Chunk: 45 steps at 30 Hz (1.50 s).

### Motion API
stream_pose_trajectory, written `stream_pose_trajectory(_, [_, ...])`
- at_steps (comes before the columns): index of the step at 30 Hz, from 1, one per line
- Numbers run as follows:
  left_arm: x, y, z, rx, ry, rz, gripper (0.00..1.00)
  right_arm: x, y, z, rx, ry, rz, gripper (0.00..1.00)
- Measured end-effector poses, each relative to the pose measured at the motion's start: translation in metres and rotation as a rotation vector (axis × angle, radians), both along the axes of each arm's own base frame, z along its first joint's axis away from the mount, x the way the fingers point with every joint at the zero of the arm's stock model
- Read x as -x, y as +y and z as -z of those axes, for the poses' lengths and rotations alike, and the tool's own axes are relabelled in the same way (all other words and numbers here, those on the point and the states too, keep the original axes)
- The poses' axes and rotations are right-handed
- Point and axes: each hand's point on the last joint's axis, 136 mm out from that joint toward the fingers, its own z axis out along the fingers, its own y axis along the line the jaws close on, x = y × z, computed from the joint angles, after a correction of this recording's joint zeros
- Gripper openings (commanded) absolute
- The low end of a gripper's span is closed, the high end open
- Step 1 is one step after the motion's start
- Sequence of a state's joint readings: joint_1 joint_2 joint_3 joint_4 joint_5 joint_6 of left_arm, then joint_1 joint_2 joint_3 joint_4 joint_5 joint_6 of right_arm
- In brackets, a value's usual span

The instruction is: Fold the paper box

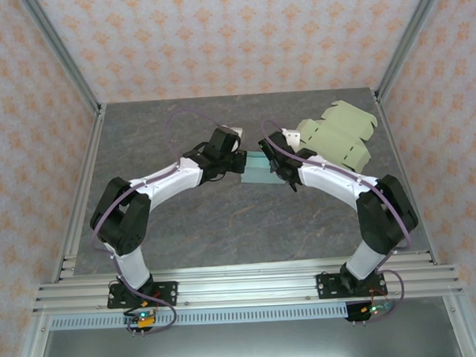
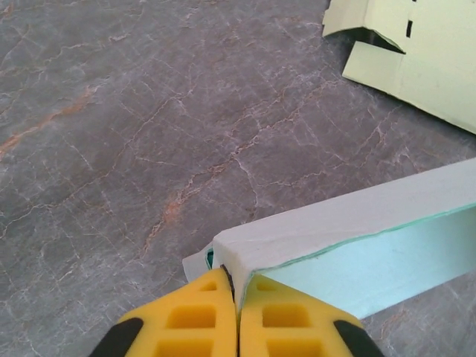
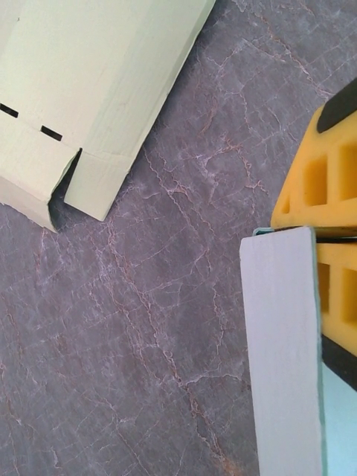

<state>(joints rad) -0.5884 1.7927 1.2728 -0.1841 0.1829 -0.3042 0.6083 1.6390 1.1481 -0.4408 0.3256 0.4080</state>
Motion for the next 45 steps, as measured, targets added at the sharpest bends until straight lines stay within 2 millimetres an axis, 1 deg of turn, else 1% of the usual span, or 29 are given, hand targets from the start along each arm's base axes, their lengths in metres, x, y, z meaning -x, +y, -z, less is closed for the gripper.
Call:
stream_pose_trajectory(6, [-0.001,0.001,0.000,-0.019,0.023,-0.007,0.00,0.000,0.000,0.000,0.000,0.000,0.000,0.10])
stream_pose_trajectory(15, [0.000,0.000,0.000,0.014,0.049,-0.040,0.00,0.000,0.000,0.000,0.000,0.000,0.000,0.10])
stream_pose_trajectory(17, [0.000,-0.001,0.001,0.029,0.054,-0.050,0.02,0.000,0.000,0.000,0.000,0.000,0.000,0.10])
stream_pose_trajectory(21, [-0.001,-0.001,0.002,0.043,0.048,-0.064,0.14,0.000,0.000,0.000,0.001,-0.003,0.002,0.10])
stream_pose_trajectory(26, [0.000,-0.001,0.009,0.016,0.011,-0.056,0.17,-0.001,-0.001,0.001,0.001,-0.006,0.003,0.10])
stream_pose_trajectory(31, [0.002,-0.004,0.006,0.003,-0.028,-0.035,0.28,0.000,-0.001,0.001,0.001,-0.010,0.004,0.10])
stream_pose_trajectory(35, [0.007,-0.006,0.004,-0.012,-0.040,-0.009,0.42,-0.001,0.001,0.001,-0.007,-0.014,0.000,0.10])
stream_pose_trajectory(39, [0.016,-0.005,-0.002,-0.019,-0.024,0.015,0.61,-0.001,0.008,0.000,-0.026,-0.017,-0.017,0.10])
stream_pose_trajectory(40, [0.019,-0.004,-0.006,-0.015,-0.020,0.020,0.73,-0.001,0.010,0.000,-0.032,-0.017,-0.024,0.10])
stream_pose_trajectory(41, [0.021,-0.004,-0.011,-0.007,-0.020,0.024,0.79,0.000,0.012,0.000,-0.037,-0.017,-0.028,0.10])
stream_pose_trajectory(45, [0.024,-0.003,-0.039,0.070,-0.039,0.025,0.80,-0.001,0.017,0.000,-0.055,-0.020,-0.040,0.10])
